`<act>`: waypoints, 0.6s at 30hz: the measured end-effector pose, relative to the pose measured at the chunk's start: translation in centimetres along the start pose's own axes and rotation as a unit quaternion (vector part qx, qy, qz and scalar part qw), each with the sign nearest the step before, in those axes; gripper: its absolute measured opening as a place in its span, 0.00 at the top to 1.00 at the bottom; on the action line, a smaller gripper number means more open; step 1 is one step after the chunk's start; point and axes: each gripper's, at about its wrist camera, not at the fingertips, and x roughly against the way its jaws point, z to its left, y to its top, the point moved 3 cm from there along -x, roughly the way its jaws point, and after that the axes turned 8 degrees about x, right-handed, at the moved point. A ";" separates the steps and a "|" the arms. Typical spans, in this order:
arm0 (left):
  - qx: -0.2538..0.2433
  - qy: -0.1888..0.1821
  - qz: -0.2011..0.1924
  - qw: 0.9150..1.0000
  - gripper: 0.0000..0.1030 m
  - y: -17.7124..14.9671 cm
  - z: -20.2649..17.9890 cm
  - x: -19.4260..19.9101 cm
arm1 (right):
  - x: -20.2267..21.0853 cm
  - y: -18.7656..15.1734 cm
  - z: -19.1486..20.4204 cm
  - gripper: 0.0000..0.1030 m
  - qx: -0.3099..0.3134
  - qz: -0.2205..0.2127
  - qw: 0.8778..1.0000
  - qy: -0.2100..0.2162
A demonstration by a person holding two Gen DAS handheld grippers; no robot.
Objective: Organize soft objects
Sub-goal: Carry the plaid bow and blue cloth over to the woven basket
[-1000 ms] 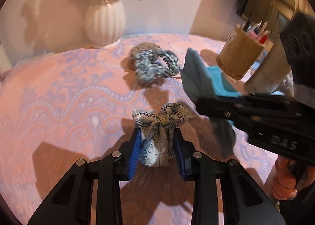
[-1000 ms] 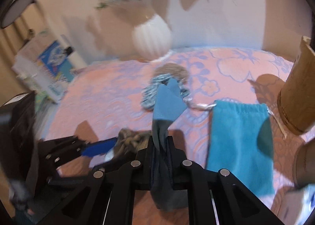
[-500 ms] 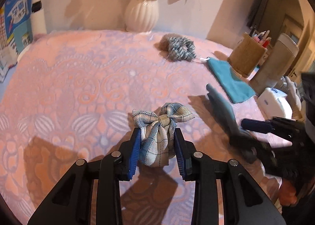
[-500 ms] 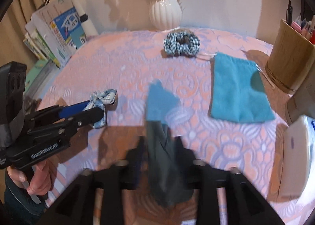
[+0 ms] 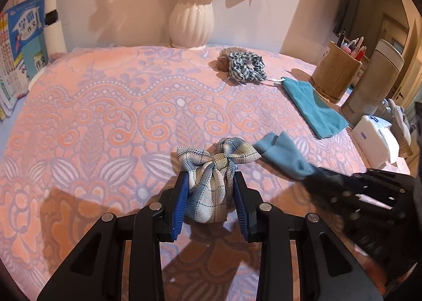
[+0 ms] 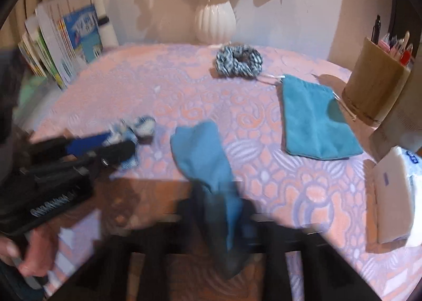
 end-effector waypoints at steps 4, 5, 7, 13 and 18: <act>-0.010 0.009 -0.012 1.000 0.71 0.0 -0.5 0.7 | 2.3 -0.3 -1.4 0.89 -0.019 -0.027 0.999 -0.003; -0.013 0.008 -0.012 1.000 0.71 0.1 -0.9 0.9 | 3.3 -0.3 -1.9 0.89 -0.026 -0.034 0.999 -0.005; -0.015 -0.005 -0.015 1.000 0.71 0.2 -2.0 1.7 | 4.8 -0.1 -3.0 0.89 -0.039 -0.044 0.998 -0.010; -0.040 -0.051 -0.037 0.997 0.71 1.6 -7.6 4.6 | 9.0 0.3 -6.7 0.89 -0.091 -0.080 0.993 0.000; -0.078 -0.084 -0.054 0.992 0.71 2.7 -13.3 6.6 | 13.3 -0.6 -10.7 0.89 -0.133 -0.108 0.985 -0.010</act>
